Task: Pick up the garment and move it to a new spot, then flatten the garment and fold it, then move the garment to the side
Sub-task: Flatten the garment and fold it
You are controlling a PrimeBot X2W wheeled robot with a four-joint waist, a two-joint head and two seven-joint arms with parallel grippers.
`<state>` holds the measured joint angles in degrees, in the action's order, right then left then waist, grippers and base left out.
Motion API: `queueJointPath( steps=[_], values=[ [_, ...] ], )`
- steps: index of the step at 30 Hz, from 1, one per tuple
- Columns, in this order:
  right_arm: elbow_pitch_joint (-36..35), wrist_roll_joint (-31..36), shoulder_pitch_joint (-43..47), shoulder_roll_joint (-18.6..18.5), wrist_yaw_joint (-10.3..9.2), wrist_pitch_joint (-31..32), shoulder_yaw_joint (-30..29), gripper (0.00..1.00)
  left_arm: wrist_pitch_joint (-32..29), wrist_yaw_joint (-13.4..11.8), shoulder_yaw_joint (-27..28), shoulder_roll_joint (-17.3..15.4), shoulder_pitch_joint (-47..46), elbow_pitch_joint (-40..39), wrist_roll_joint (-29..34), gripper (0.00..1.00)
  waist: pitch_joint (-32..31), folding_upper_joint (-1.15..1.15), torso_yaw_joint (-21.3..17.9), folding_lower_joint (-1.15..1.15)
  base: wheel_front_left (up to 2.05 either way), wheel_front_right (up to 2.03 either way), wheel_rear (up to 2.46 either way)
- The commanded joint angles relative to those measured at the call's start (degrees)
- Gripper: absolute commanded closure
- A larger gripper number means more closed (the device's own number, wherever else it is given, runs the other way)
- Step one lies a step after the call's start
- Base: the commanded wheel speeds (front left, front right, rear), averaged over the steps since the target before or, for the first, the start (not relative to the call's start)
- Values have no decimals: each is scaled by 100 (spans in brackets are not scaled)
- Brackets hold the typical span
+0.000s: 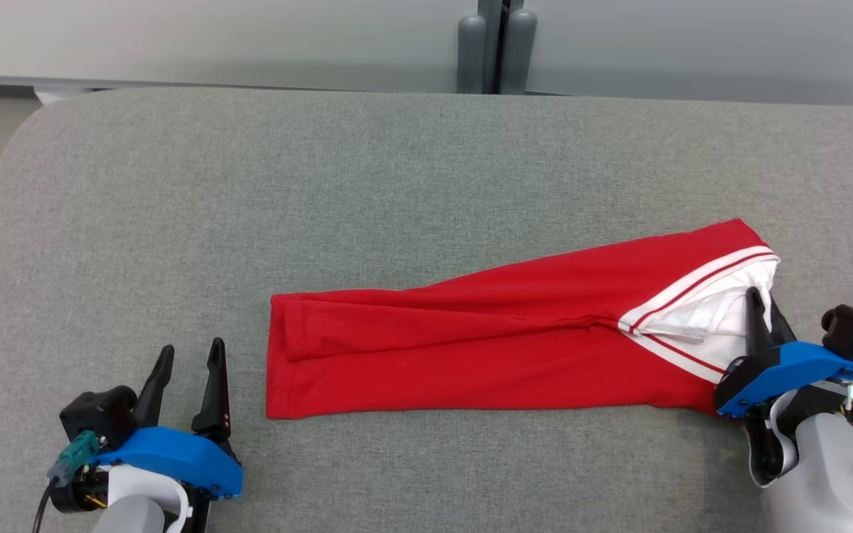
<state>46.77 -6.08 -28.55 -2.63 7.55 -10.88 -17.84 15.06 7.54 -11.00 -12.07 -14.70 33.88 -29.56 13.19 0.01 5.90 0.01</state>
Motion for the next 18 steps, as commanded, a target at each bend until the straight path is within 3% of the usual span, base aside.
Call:
queueJointPath(
  steps=[1,7,13,18],
  values=[
    [-118,34,87,-48,-12,-65,-57,100,10,-9,15,30,124,-3,51,0,-118,-1,-105,-1,0,0,0],
    [-939,-196,349,-40,-7,-70,328,100,11,-9,54,144,312,19,129,0,-360,-1,-327,-1,0,0,0],
    [-2075,-801,667,-36,-6,240,1592,100,11,-9,32,265,358,35,203,0,-456,-1,-344,-1,0,0,0],
    [-2700,-1270,874,-40,-6,571,2688,100,11,-9,-66,295,312,47,196,0,-479,-1,-89,-1,0,0,0]
  ],
)
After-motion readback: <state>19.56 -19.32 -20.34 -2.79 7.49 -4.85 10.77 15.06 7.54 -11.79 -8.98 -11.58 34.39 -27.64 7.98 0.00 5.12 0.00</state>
